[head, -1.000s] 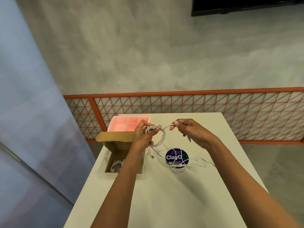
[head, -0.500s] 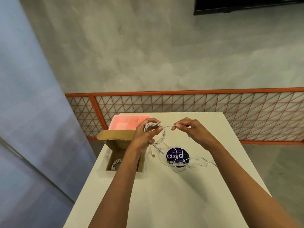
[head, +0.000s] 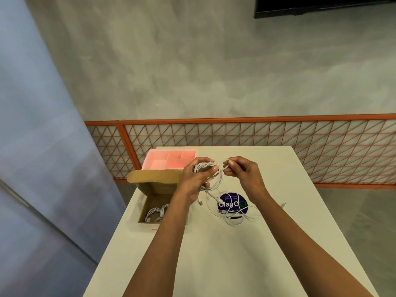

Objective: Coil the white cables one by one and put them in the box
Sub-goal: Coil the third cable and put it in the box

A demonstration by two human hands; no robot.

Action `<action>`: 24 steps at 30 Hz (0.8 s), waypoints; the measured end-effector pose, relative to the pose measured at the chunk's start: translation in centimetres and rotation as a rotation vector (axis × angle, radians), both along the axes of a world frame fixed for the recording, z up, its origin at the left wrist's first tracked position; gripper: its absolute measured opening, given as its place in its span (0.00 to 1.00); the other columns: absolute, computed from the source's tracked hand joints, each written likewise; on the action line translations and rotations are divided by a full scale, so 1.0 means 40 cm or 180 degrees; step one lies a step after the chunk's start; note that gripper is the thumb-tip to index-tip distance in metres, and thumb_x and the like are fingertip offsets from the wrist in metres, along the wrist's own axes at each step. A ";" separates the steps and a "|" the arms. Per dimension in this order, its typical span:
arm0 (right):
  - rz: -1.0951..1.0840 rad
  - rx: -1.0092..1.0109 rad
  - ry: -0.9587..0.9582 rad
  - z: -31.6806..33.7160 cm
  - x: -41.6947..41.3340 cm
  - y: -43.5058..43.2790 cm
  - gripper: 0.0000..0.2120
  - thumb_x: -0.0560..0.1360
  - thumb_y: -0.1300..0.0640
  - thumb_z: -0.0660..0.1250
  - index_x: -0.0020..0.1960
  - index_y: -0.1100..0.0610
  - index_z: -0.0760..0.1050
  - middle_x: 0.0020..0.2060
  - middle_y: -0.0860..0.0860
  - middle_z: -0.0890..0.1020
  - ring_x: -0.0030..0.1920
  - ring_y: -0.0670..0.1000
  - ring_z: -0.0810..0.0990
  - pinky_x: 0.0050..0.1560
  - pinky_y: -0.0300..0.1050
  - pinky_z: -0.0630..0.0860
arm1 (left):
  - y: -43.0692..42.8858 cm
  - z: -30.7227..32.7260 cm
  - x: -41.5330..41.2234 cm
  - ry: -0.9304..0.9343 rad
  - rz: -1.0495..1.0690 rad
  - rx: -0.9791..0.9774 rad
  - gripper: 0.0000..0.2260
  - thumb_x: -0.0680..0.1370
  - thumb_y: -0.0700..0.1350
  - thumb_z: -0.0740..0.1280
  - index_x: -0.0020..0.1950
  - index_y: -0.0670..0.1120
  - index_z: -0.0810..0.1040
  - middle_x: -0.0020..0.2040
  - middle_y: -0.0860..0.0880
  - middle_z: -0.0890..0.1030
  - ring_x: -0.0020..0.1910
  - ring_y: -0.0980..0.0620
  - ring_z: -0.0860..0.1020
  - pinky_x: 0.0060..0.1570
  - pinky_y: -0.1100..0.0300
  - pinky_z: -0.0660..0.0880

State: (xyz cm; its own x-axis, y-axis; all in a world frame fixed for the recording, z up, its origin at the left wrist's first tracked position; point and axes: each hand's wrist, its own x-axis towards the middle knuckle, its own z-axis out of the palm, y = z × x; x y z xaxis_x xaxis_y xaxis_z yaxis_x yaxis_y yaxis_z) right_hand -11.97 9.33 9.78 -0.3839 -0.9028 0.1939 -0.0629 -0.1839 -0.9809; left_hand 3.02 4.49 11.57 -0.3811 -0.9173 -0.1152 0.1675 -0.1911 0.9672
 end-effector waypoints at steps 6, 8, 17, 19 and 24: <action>-0.0005 -0.0030 -0.0098 0.002 0.001 -0.005 0.08 0.79 0.66 0.60 0.50 0.64 0.78 0.39 0.53 0.81 0.36 0.45 0.80 0.42 0.36 0.78 | -0.009 0.005 -0.003 -0.0209 -0.0016 0.0071 0.09 0.67 0.38 0.77 0.40 0.51 0.81 0.44 0.46 0.81 0.35 0.53 0.74 0.24 0.66 0.67; 0.0070 0.0042 -0.0340 0.003 0.010 -0.008 0.08 0.79 0.66 0.60 0.49 0.62 0.78 0.38 0.54 0.81 0.35 0.46 0.80 0.42 0.37 0.78 | -0.013 0.006 -0.004 -0.0233 -0.0056 -0.0028 0.09 0.67 0.39 0.77 0.40 0.52 0.81 0.45 0.46 0.81 0.35 0.52 0.74 0.23 0.66 0.66; 0.0542 0.0911 -0.0238 0.011 0.040 0.006 0.07 0.80 0.61 0.60 0.54 0.60 0.75 0.45 0.58 0.84 0.45 0.54 0.82 0.49 0.44 0.78 | -0.019 -0.016 -0.004 -0.0476 0.0386 -0.0560 0.11 0.69 0.37 0.76 0.40 0.52 0.80 0.43 0.50 0.83 0.45 0.44 0.81 0.39 0.52 0.75; 0.0758 0.1112 -0.0218 0.024 0.043 0.012 0.11 0.80 0.55 0.60 0.58 0.60 0.74 0.46 0.53 0.84 0.47 0.50 0.81 0.53 0.45 0.76 | -0.019 -0.013 -0.001 -0.0553 0.0403 -0.0670 0.10 0.70 0.38 0.75 0.42 0.51 0.79 0.42 0.50 0.82 0.40 0.48 0.79 0.30 0.59 0.72; 0.1026 0.1354 0.0209 0.053 0.032 0.014 0.17 0.73 0.60 0.71 0.61 0.61 0.74 0.47 0.58 0.83 0.46 0.50 0.81 0.49 0.41 0.79 | -0.027 -0.015 0.001 -0.0668 0.0353 -0.0812 0.08 0.71 0.39 0.74 0.45 0.49 0.77 0.41 0.51 0.81 0.36 0.53 0.77 0.23 0.66 0.67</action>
